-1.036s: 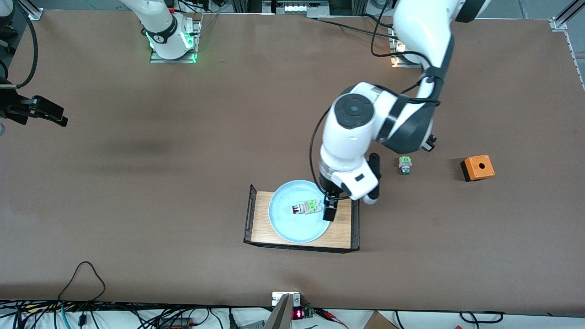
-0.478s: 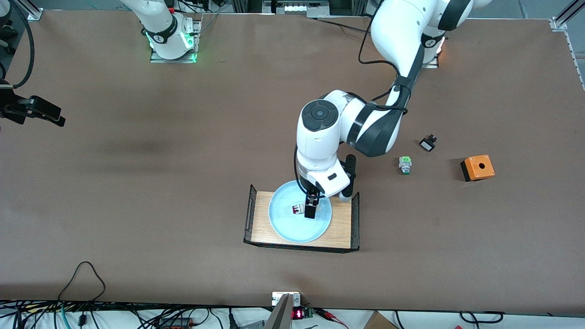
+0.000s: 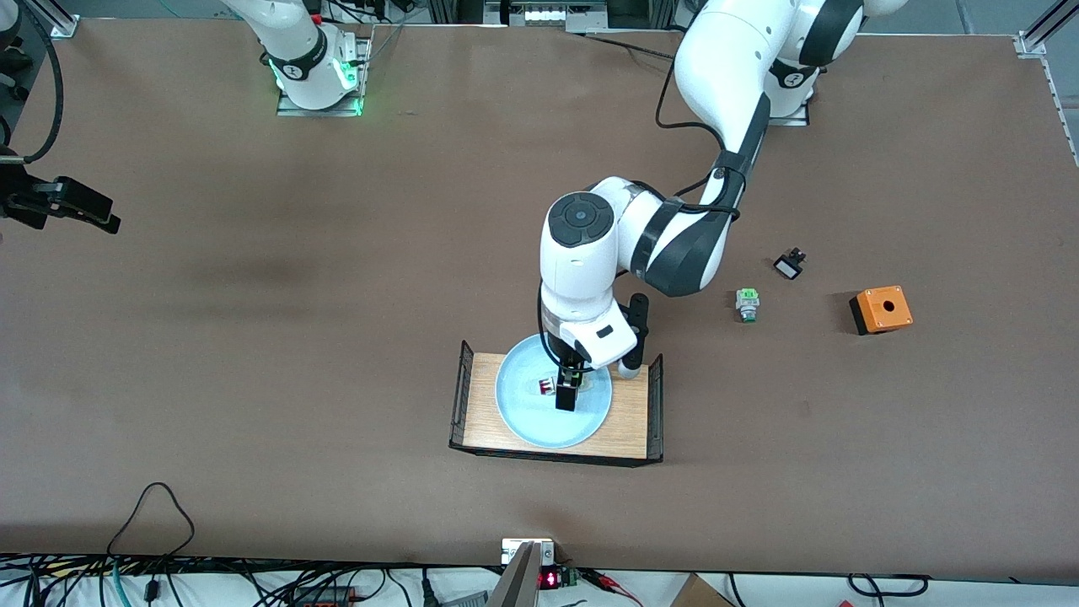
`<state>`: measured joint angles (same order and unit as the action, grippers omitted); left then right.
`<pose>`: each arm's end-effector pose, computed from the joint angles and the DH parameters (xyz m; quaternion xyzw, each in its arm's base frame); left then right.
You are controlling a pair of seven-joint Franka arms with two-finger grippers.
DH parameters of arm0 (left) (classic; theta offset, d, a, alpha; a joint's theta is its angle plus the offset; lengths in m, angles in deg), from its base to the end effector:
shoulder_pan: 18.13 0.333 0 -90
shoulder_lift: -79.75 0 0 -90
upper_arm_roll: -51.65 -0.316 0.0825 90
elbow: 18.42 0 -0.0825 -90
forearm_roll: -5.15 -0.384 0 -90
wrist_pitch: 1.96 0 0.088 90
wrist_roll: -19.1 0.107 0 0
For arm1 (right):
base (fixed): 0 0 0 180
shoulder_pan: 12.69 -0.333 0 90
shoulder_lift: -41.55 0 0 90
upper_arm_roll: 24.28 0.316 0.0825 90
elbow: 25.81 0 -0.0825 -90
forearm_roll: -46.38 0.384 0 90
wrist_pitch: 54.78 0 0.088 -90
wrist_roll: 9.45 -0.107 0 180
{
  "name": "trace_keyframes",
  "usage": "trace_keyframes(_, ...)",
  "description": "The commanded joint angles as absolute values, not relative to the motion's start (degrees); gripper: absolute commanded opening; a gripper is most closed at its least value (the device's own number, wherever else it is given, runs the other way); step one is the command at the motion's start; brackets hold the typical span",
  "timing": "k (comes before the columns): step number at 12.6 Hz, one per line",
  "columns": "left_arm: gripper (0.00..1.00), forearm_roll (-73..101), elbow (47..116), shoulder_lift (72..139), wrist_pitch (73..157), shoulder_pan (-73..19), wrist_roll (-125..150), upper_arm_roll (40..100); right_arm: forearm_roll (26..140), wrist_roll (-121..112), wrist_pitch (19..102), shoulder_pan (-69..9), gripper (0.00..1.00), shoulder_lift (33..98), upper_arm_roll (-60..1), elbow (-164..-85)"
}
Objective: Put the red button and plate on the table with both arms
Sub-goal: 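Lower and grasp the green-and-white button on the plate with the left gripper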
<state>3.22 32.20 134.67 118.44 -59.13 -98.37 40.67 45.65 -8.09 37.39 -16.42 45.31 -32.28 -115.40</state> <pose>0.6662 -0.4615 0.3500 0.7511 0.6400 0.1222 0.1064 0.5753 -0.0417 0.5944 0.9996 -0.0250 -0.0105 0.0104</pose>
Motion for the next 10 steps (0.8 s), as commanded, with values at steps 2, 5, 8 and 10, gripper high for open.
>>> trace_keyframes(2,0.94,1.98,29.48,136.79,118.54,-59.7,-100.08,39.61,45.15,-7.69,37.41,-16.12,1.0,44.63,-32.19,-115.89)
trace_keyframes(5,0.68,1.98,29.48,136.79,118.54,-60.75,-100.08,38.55,45.15,-7.78,37.5,-15.94,1.0,44.8,-32.19,-115.89)
trace_keyframes(8,0.32,1.98,29.56,136.79,118.54,-60.76,-100.08,38.55,45.15,-7.78,37.5,-15.94,1.0,44.89,-32.19,-115.89)
trace_keyframes(10,0.15,1.81,29.65,136.79,118.54,-60.85,-99.91,38.46,45.15,-7.78,37.59,-15.94,1.0,44.89,-32.19,-115.89)
